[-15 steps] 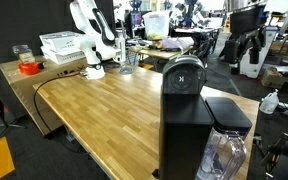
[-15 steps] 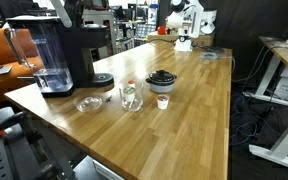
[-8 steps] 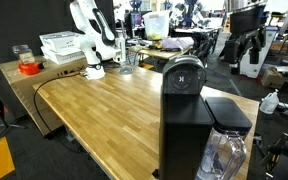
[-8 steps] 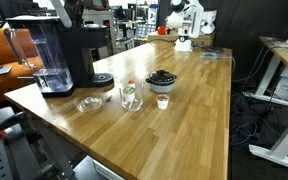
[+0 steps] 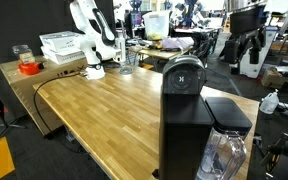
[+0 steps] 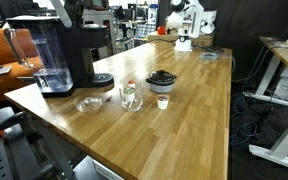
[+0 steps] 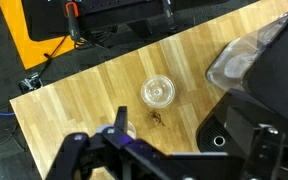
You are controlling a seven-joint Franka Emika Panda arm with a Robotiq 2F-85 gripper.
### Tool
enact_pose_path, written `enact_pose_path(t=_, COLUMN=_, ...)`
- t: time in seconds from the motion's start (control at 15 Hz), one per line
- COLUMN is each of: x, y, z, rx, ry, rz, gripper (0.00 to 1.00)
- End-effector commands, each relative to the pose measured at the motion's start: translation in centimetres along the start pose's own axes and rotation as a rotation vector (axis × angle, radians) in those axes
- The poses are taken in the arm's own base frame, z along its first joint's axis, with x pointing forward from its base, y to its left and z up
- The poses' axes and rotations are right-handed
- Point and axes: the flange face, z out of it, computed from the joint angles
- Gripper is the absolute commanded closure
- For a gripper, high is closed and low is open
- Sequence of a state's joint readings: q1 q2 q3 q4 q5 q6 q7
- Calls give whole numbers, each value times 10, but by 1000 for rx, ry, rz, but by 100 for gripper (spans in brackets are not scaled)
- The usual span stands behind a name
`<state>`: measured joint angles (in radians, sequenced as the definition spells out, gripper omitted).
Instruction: Put the coffee pod inside the glass container
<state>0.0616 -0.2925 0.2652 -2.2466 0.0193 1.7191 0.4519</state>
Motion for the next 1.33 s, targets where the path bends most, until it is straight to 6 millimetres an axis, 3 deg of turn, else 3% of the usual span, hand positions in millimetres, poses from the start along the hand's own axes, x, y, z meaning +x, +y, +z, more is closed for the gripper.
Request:
enact_pose_path(t=0.0, x=0, y=0, z=0, rx=0, ry=-1, rz=0, gripper=0)
enact_pose_path(t=0.4, x=14, y=14, z=-3, rx=72, ry=34, rz=85, gripper=0)
enact_pose_path(t=0.87, x=54, y=63, z=-2, rx=142, ry=156, rz=305, gripper=0)
enact_pose_path(t=1.27, x=54, y=62, z=-3, rx=143, ry=139, rz=291, gripper=0)
